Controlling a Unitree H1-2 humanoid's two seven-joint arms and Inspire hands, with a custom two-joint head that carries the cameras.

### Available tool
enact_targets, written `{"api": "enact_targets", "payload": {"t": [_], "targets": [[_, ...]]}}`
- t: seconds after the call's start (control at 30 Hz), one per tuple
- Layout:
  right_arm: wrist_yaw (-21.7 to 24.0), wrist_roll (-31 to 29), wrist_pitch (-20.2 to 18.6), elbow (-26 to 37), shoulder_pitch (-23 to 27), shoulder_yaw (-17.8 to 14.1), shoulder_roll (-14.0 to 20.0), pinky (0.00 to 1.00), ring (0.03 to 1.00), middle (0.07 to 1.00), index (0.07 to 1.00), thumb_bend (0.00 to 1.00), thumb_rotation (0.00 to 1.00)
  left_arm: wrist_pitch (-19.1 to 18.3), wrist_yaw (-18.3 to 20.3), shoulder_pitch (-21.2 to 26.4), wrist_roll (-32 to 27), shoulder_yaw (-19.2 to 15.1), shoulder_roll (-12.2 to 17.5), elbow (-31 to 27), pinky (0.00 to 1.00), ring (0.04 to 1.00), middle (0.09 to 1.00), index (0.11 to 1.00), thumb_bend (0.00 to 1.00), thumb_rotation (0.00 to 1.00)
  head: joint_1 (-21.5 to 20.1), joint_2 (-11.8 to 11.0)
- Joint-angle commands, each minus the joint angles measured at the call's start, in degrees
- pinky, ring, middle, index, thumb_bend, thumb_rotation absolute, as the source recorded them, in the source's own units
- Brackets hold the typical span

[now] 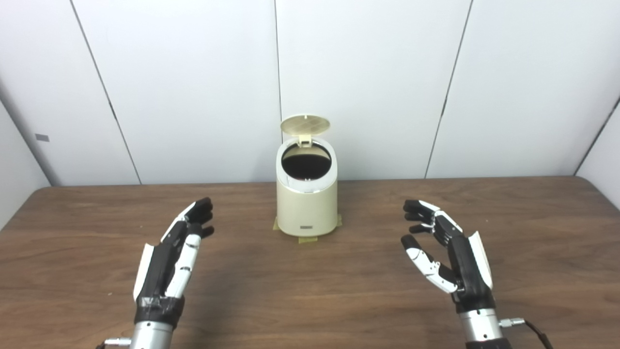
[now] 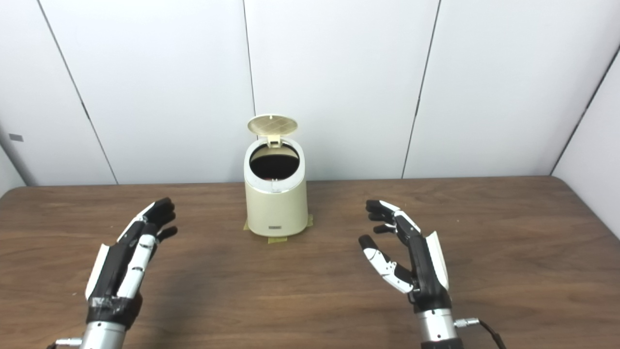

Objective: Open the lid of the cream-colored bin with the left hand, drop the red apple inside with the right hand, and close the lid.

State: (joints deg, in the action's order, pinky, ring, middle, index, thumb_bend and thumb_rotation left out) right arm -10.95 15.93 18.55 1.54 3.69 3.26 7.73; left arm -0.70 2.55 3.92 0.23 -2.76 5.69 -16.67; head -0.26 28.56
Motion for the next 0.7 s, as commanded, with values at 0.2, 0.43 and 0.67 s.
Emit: {"api": "enact_targets", "payload": {"t": [0.2,0.43,0.67], "targets": [[-1.1,0.8,3.2,0.1,0.9,-1.7,-1.2,0.61,0.726,0.752,0.735,0.18,0.52,-7.4,-0.9,17.1,15.2,2.5,2.5,-3.8,0.99,0.986,0.917,0.883,0.44,0.96,-0.1,0.1],[-1.2,2.8,2.5,0.3,0.7,-2.3,-1.4,0.62,0.72,0.74,0.727,0.19,0.62,-14.9,-1.3,27.8,29.9,8.6,1.7,-1.6,1.0,1.0,0.957,0.897,0.68,0.97,-0.1,0.2],[-1.0,3.1,2.0,0.5,0.6,-2.7,-1.8,0.61,0.713,0.733,0.723,0.18,0.57,-19.6,7.4,36.6,47.6,18.5,5.3,2.4,1.0,1.0,0.989,0.971,0.87,1.0,0.1,0.2]]}}
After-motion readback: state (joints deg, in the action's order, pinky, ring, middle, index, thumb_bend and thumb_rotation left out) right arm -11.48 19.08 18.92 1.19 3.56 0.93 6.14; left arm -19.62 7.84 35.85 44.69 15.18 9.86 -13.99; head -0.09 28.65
